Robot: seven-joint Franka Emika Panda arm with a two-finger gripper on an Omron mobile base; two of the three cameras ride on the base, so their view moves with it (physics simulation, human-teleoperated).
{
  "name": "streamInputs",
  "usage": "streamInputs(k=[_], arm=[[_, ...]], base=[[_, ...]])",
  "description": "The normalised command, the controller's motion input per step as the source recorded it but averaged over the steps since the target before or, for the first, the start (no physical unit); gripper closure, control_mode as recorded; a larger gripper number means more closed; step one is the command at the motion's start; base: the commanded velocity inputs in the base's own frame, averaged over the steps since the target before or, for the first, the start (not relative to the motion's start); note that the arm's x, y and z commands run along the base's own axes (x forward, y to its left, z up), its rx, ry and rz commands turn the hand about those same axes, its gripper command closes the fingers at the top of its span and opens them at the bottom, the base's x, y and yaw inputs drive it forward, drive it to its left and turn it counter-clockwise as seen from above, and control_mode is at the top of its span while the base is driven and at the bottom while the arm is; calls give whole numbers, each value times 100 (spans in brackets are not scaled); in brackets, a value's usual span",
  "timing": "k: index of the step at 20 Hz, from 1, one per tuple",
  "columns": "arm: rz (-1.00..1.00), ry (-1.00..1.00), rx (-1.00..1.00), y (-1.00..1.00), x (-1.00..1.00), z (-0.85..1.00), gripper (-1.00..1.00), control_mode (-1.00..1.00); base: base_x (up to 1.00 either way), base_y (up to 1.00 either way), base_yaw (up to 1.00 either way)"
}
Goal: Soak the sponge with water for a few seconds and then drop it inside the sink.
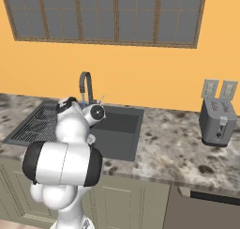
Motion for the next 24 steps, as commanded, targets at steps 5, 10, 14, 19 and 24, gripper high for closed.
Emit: streamInputs(k=[5,10,14,19,24], arm=[[23,0,0,0,19,0,100,-100],[18,8,0,0,64,3,100,-100],[17,11,0,0,57,0,100,-100],[11,4,0,0,43,0,100,-100],[7,2,0,0,40,0,100,-100]], base=[[0,0,0],[0,0,0],[0,0,0],[0,0,0],[0,0,0]])
